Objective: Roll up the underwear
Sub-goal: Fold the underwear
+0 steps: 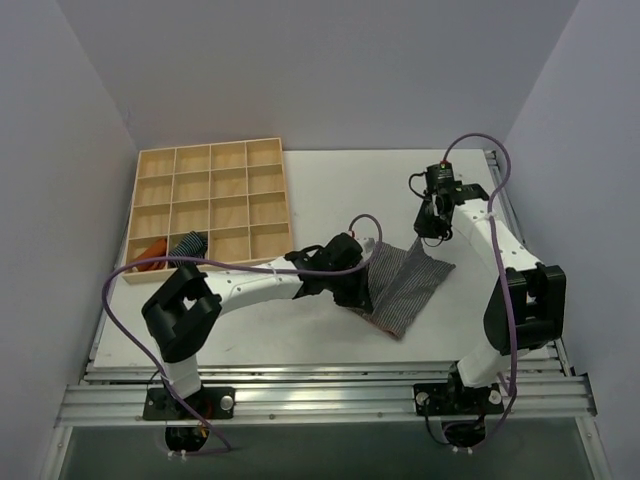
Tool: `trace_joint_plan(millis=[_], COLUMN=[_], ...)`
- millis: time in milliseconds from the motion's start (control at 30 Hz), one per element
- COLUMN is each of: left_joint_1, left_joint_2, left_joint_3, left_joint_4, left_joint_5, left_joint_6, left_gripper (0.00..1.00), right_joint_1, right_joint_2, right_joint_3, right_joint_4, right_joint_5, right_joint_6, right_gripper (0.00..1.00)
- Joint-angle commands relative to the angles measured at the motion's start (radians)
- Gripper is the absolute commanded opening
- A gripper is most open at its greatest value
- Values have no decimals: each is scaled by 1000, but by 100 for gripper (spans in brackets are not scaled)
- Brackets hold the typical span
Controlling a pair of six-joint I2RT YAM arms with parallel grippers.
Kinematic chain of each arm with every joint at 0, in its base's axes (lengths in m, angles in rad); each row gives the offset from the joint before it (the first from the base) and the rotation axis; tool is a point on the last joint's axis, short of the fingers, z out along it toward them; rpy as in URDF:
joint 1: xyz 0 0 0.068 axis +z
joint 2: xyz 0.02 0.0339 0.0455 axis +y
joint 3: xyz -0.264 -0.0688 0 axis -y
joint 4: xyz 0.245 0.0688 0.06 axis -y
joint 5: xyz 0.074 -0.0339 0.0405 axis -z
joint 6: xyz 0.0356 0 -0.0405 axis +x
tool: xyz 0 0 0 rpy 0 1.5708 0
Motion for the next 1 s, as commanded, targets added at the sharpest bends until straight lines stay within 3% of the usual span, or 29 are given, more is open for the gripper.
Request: trace_joint_plan(millis=[0, 367, 667, 867, 967], left_joint_1=[29, 100, 147, 169, 204], left_joint_2=[-30, 16, 10, -52, -9], left_joint_3=[-7, -66, -73, -72, -95], left_joint_4=[31, 50, 19, -25, -19], left_joint_5=[30, 73, 54, -13, 19], left_joint_6=[8, 31, 60, 69, 85], left_gripper=[2, 2, 2, 2, 2], right_joint_1=[43, 132, 144, 152, 156], right_joint_2=[42, 233, 312, 319, 319], right_joint_3=[78, 201, 256, 353, 325], right_joint_4=[-44, -43, -42, -154, -95], right_joint_5=[53, 27, 17, 39, 1], right_joint_6=[27, 37, 37, 88, 103], right_gripper=[0, 0, 0, 0, 0])
